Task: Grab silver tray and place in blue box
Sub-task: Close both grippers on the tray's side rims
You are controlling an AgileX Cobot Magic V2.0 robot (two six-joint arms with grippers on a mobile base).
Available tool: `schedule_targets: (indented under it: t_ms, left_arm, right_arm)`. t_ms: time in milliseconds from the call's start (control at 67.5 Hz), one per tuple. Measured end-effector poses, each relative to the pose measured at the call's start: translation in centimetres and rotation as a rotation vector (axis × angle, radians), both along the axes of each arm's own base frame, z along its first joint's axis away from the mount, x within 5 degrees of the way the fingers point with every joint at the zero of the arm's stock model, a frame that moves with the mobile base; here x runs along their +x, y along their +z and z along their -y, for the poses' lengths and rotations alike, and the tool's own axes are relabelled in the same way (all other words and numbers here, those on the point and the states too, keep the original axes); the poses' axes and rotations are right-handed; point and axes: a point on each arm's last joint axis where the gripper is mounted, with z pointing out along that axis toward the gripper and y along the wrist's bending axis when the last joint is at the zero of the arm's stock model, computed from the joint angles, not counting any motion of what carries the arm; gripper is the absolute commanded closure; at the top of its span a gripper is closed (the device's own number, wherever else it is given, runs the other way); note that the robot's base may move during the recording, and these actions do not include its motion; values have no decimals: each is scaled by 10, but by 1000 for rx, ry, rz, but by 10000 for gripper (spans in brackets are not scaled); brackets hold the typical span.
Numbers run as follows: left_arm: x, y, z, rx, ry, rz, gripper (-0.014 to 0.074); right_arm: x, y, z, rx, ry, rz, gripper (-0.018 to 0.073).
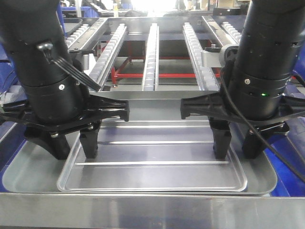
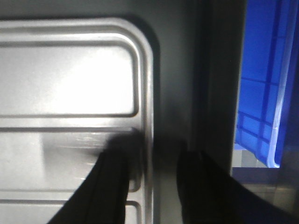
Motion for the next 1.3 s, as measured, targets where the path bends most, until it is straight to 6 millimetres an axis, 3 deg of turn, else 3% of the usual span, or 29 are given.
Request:
schedule_targets:
  t_ms: [444, 548, 637, 829, 1303]
  left_arm:
    - [0, 0, 0, 0, 0, 0, 415]
    - [0, 0, 0, -3, 1, 0, 512]
    - [0, 0, 0, 1, 0, -1, 618]
    - [1, 0, -2, 7, 7, -4, 603]
    - [1, 0, -2, 10, 8, -4, 603]
  right_arm:
    - [0, 0, 0, 0, 0, 0, 274]
    - [0, 0, 0, -1, 2, 0, 278]
    - [0, 0, 0, -1, 2, 0, 341]
    - [0, 0, 0, 1, 1, -1, 498]
    - [0, 0, 0, 1, 1, -1, 493]
